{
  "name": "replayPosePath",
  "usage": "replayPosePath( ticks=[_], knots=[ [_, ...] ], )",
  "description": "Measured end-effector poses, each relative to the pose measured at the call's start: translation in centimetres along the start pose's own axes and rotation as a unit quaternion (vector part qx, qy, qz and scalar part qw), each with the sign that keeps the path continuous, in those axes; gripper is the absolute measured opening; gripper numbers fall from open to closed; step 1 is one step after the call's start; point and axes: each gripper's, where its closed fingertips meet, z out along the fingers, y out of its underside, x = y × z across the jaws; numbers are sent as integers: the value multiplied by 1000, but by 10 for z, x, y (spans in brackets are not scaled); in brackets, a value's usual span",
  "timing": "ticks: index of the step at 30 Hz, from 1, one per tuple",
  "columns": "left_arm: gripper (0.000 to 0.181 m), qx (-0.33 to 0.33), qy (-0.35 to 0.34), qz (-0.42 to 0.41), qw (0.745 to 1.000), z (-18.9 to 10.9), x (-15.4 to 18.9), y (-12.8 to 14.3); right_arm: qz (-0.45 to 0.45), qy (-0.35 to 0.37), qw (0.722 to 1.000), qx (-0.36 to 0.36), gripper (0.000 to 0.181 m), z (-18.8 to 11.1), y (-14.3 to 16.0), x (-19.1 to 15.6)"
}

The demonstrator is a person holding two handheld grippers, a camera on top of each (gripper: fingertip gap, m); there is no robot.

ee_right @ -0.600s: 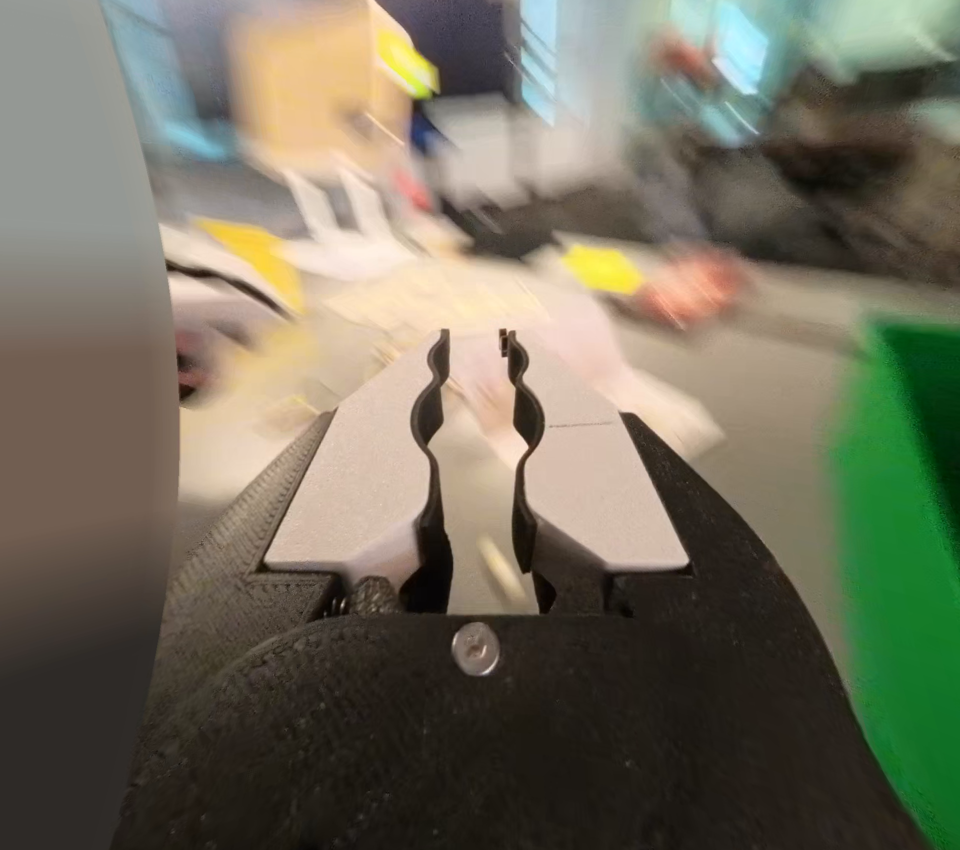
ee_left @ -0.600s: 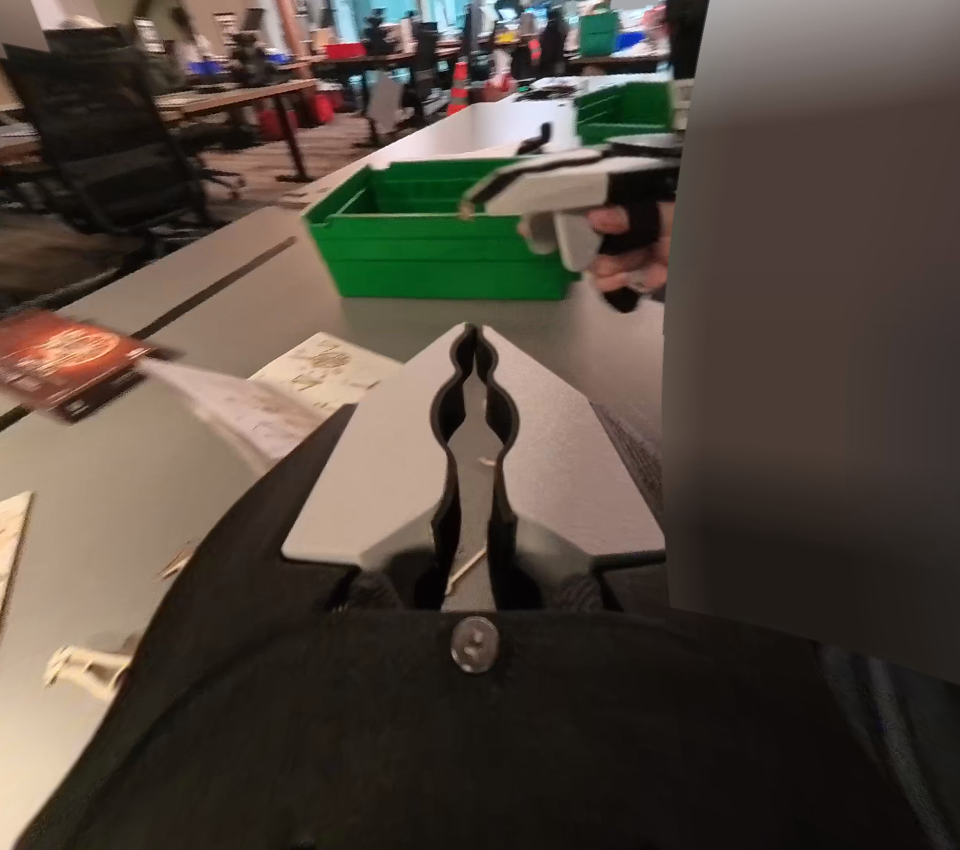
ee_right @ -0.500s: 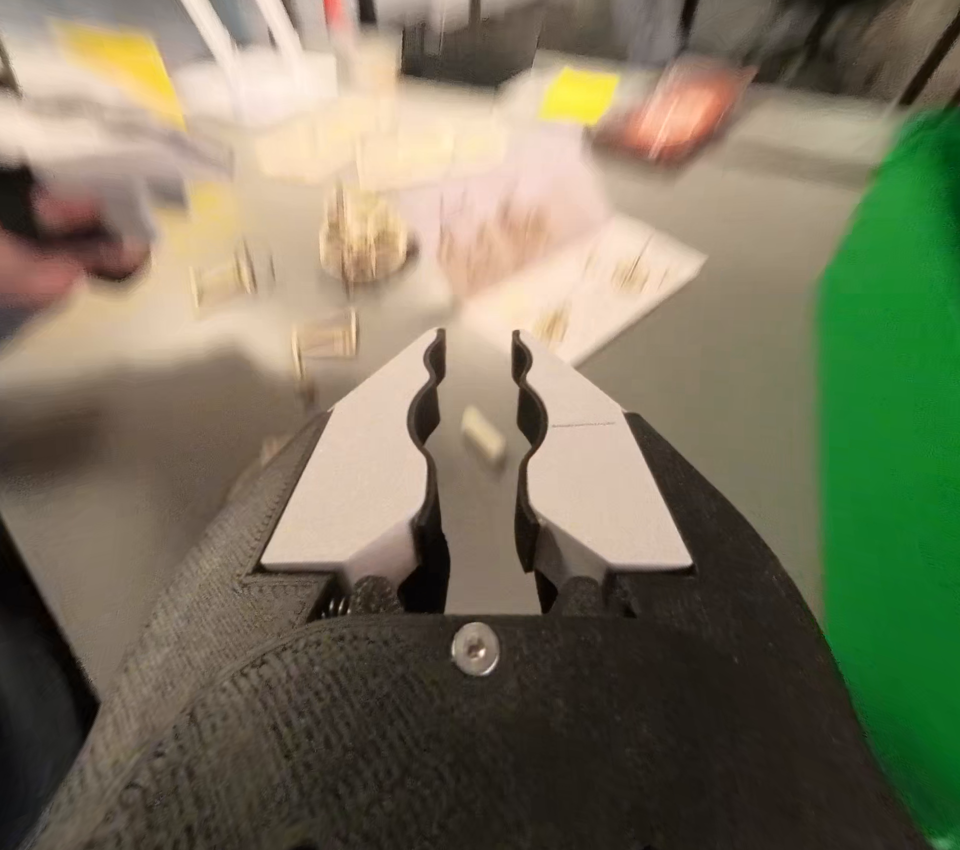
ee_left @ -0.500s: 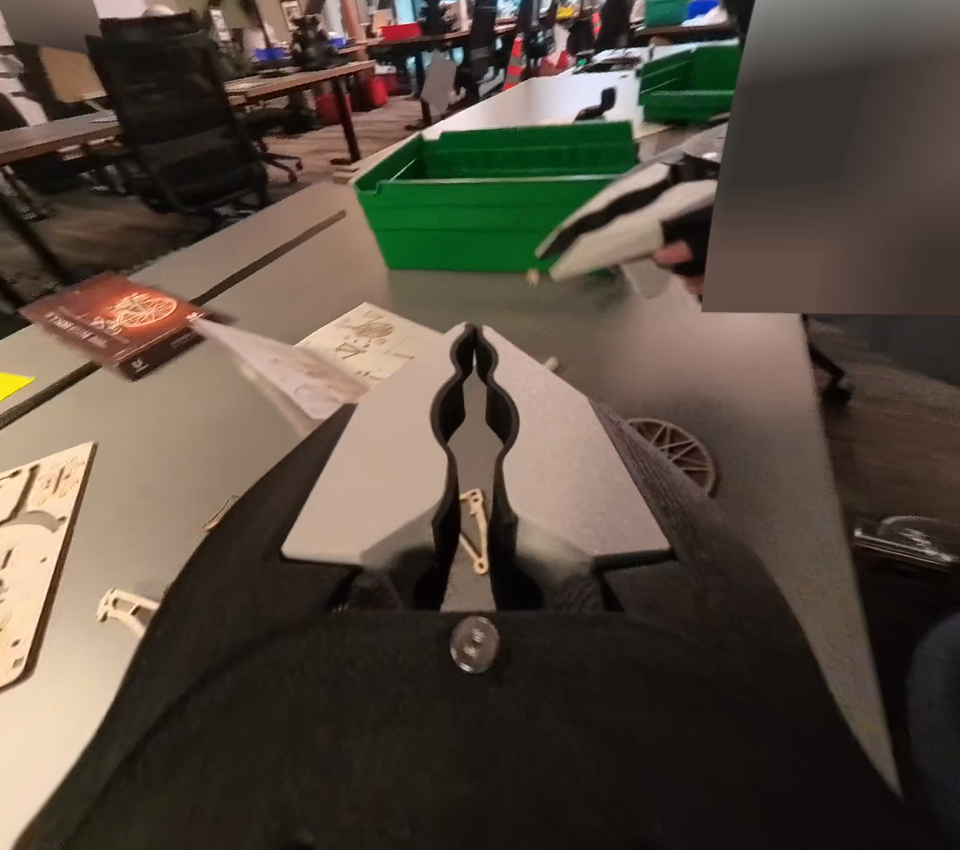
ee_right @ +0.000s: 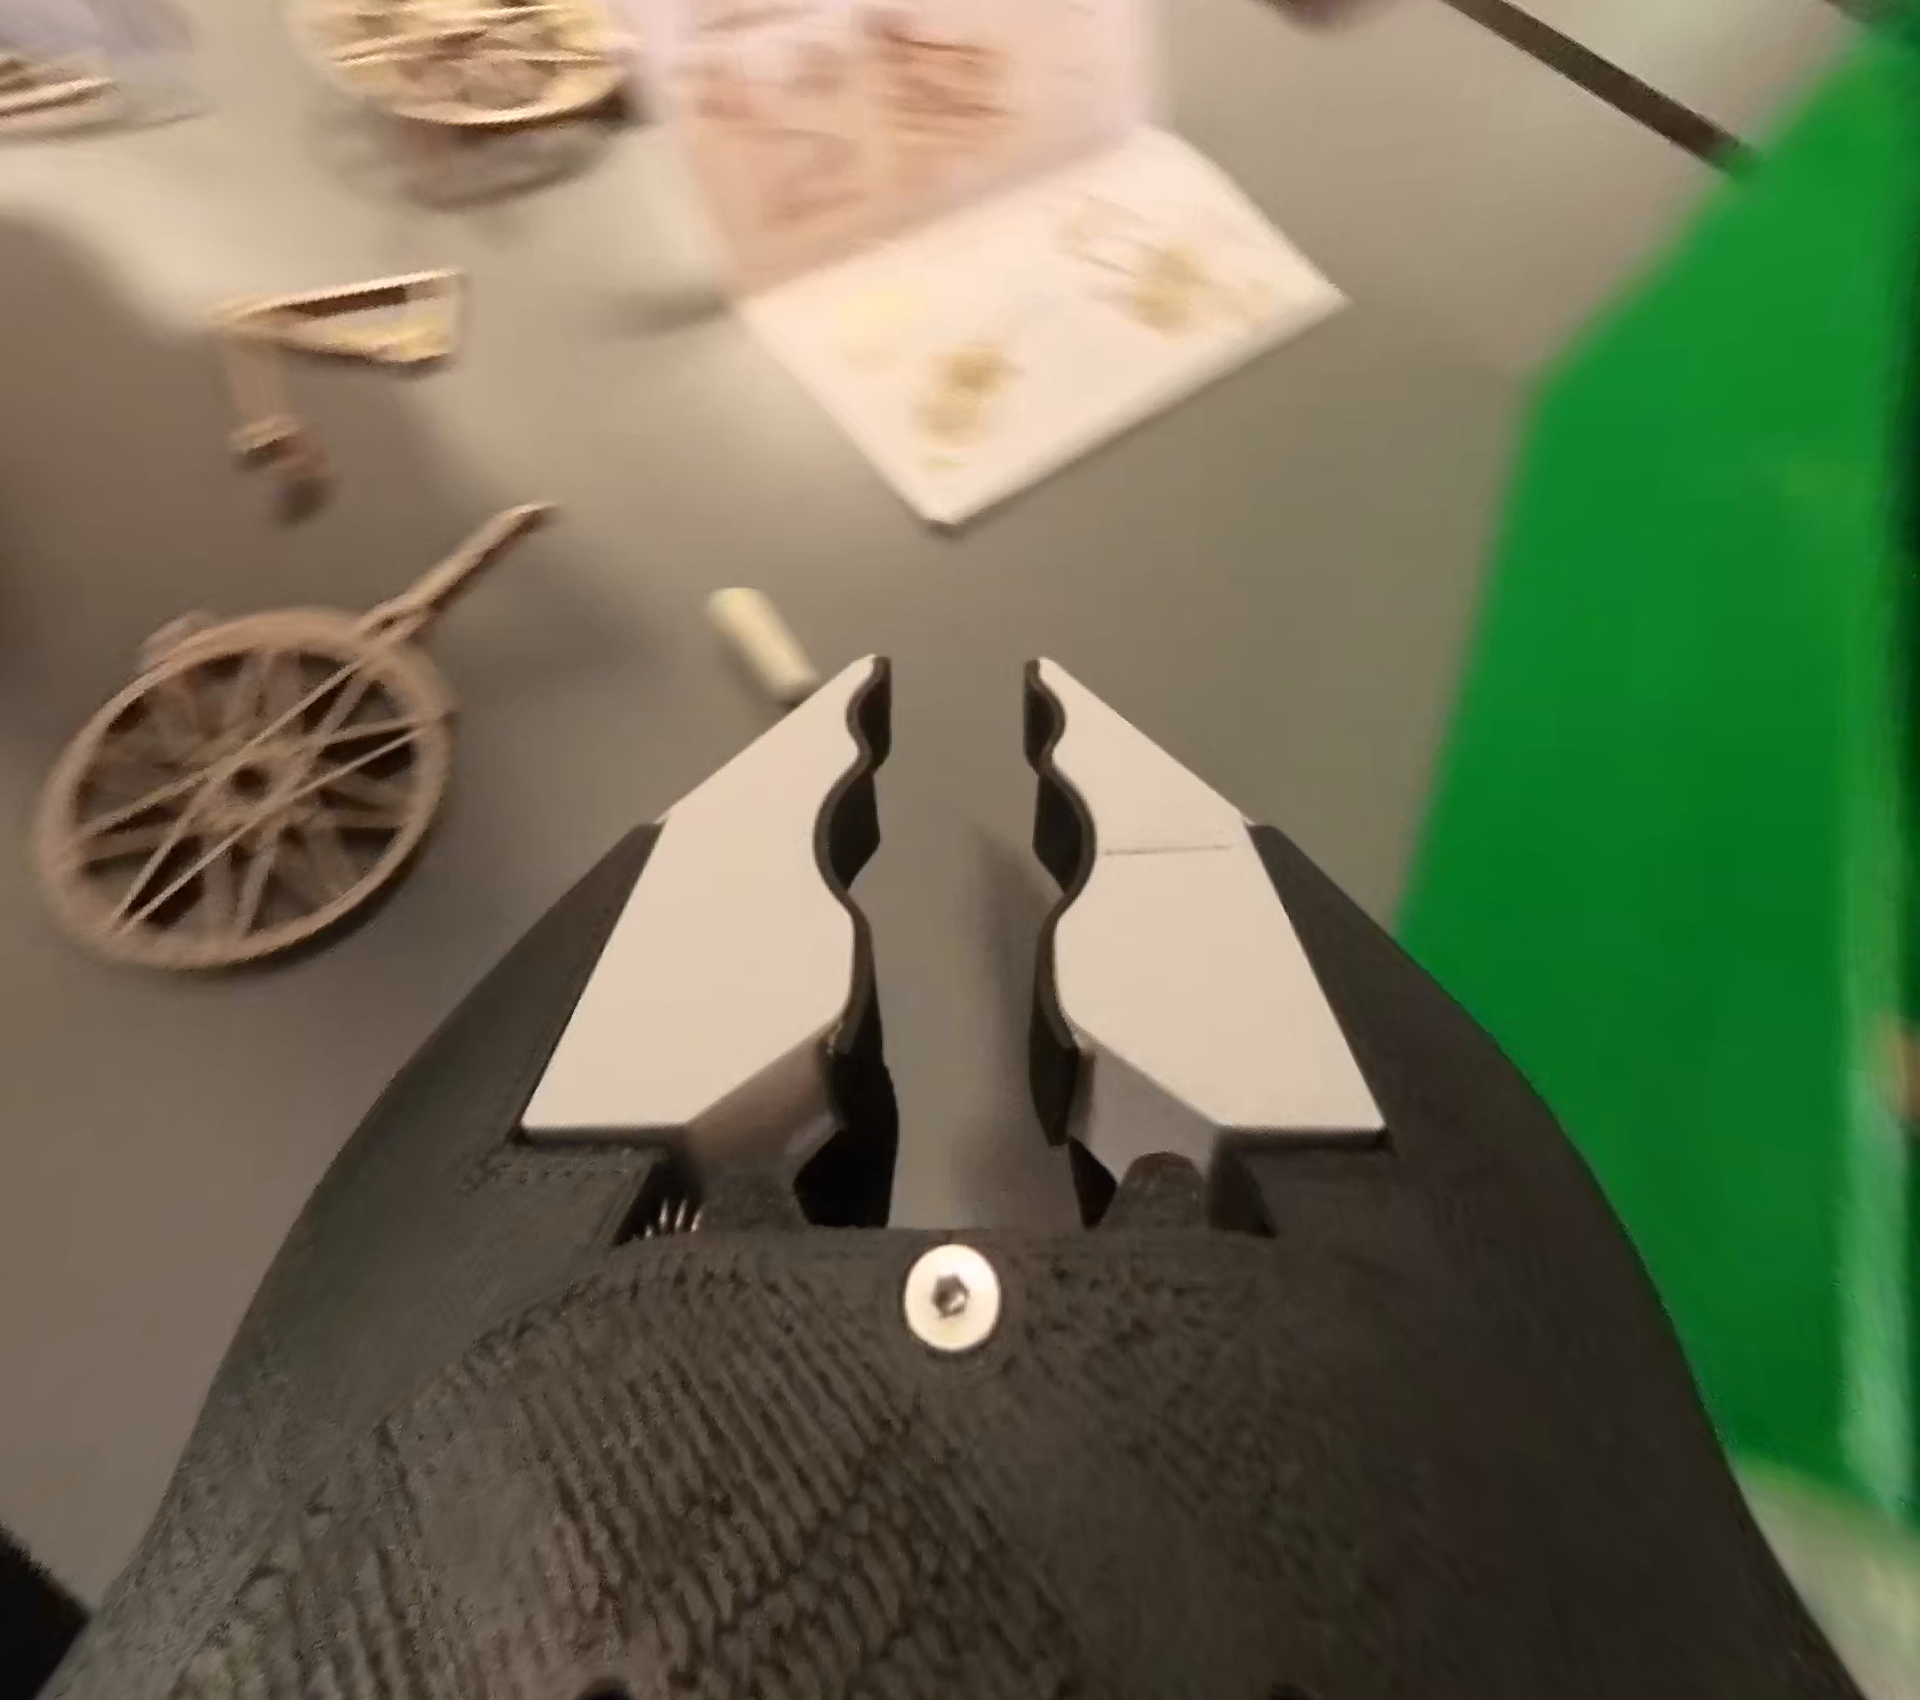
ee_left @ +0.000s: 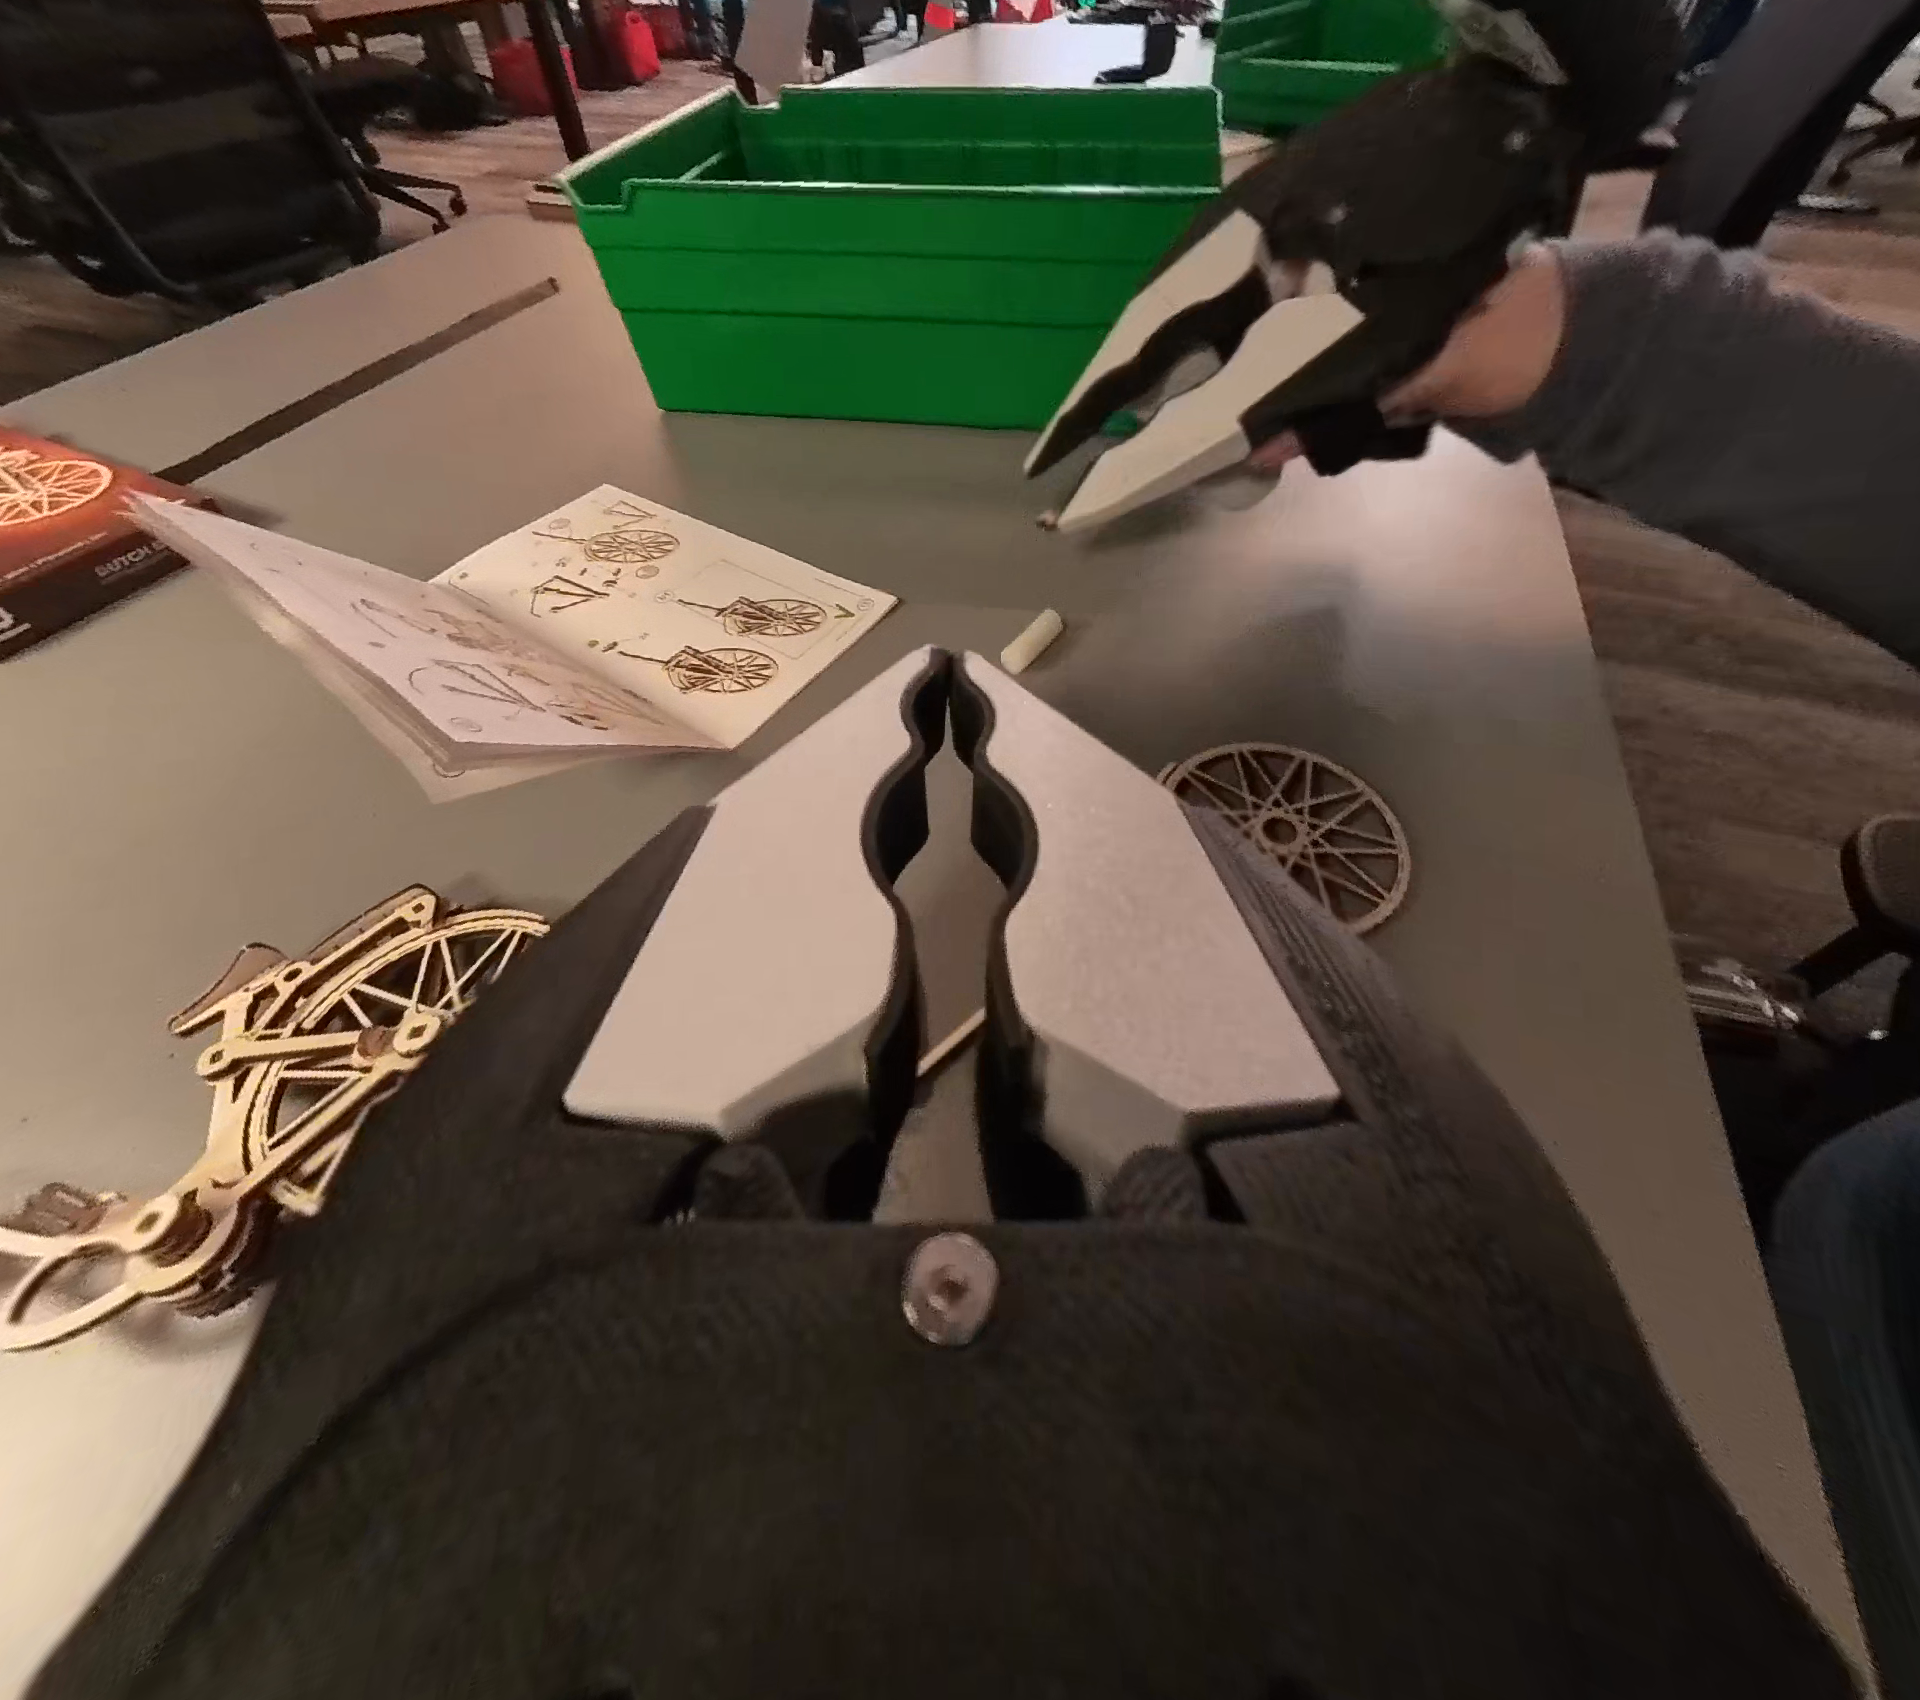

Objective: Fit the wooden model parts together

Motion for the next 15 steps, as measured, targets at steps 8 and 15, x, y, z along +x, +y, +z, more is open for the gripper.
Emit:
replayPosePath(
  ticks=[8, 15],
  knots=[
    [6, 31, -21, -14, 999, -1, -5, -3, 88, 53, 994, -42, 24, -21, 34, 4],
    [12, 78, 41, -61, 994, -10, 2, -16, 44, -17, 999, 3, 35, 0, 24, 10]
  ],
)
